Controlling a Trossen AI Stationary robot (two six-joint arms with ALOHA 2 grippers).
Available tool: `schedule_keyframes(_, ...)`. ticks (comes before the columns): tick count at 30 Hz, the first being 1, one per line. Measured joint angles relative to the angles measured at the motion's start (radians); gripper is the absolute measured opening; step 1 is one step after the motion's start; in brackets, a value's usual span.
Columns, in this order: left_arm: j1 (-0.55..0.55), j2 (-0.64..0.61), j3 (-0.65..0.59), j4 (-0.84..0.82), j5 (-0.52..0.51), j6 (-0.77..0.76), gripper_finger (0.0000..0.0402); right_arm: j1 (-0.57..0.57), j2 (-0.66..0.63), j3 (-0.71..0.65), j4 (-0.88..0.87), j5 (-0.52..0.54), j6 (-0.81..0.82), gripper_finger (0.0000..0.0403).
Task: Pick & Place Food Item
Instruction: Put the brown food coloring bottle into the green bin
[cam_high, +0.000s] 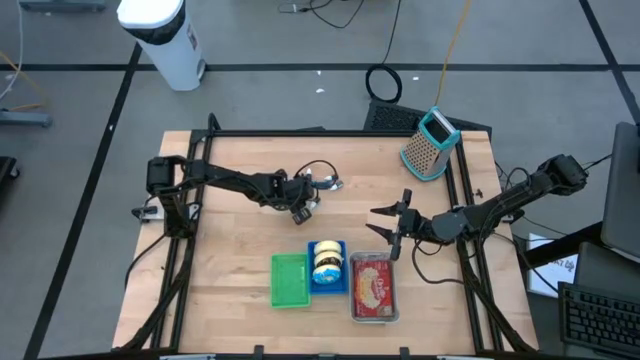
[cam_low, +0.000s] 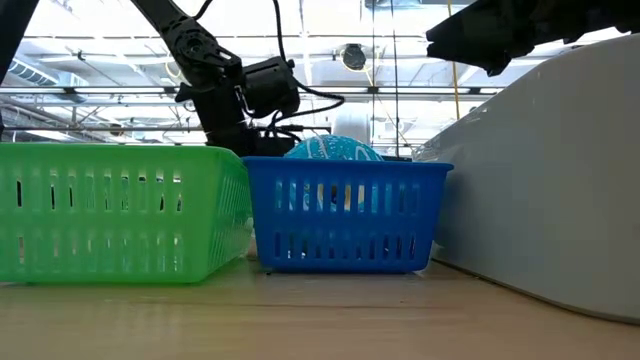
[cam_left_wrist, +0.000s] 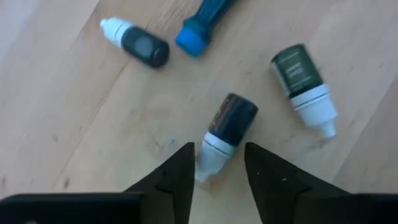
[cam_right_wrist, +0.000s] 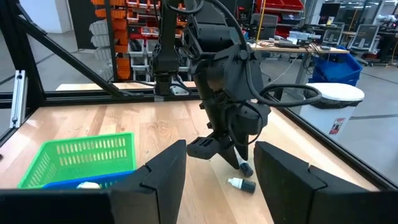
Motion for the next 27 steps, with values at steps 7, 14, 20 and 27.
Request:
schedule_keyframes(7, 0.001, 0.000, 0.000, 0.035, 0.052, 0.089, 0.0102, 0.000, 0.000, 0.000, 0.000, 0.000, 0.000, 0.0180)
schedule_keyframes(14, 0.001, 0.000, 0.000, 0.048, 0.055, 0.073, 0.0079, 0.001, 0.000, 0.000, 0.000, 0.000, 0.005, 0.0180)
schedule_keyframes(20, 0.003, 0.000, 0.000, 0.048, 0.061, 0.058, 0.0082, 0.001, 0.000, 0.000, 0.000, 0.000, 0.019, 0.0180)
schedule_keyframes(27, 0.004, -0.007, 0.000, 0.045, 0.059, 0.062, 0.0061, 0.001, 0.000, 0.000, 0.000, 0.000, 0.019, 0.0180)
